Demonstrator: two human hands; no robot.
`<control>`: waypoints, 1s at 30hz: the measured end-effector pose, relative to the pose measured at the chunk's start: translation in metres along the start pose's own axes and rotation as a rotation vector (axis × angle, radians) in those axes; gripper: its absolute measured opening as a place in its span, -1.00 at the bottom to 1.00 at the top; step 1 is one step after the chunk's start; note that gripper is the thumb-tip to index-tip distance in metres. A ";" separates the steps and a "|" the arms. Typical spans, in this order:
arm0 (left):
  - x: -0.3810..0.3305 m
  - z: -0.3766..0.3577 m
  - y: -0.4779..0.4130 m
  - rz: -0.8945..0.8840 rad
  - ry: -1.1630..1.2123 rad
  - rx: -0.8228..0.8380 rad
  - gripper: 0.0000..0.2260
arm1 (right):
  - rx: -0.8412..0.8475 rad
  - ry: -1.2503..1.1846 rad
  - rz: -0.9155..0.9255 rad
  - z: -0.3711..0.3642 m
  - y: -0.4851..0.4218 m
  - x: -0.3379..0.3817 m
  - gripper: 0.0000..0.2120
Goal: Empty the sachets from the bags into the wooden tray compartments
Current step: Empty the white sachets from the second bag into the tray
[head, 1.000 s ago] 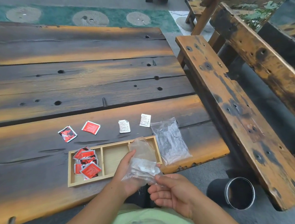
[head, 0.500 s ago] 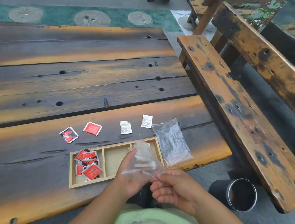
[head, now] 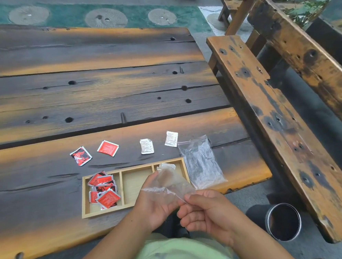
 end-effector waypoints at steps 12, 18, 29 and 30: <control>-0.003 -0.007 0.006 -0.040 0.008 -0.009 -0.58 | 0.044 0.032 0.025 -0.004 0.009 0.009 -0.83; -0.006 -0.012 0.004 -0.077 -0.080 -0.023 -0.49 | 0.074 0.026 0.030 -0.001 0.009 0.014 -0.82; -0.006 -0.001 -0.011 -0.075 -0.045 -0.120 -0.53 | 0.086 0.077 -0.023 0.015 -0.010 0.010 -0.83; -0.007 -0.003 -0.014 -0.081 -0.053 -0.118 -0.54 | 0.086 0.080 -0.024 0.018 -0.010 0.011 -0.83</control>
Point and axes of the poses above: each hand's wrist, its own y-axis away from the middle knuckle, its own z-axis out of the back of the hand, x = y × z, the point moved 8 cm from there along -y, towards the middle knuckle, and after that the axes turned 1 degree about y, right-handed, at the moved point
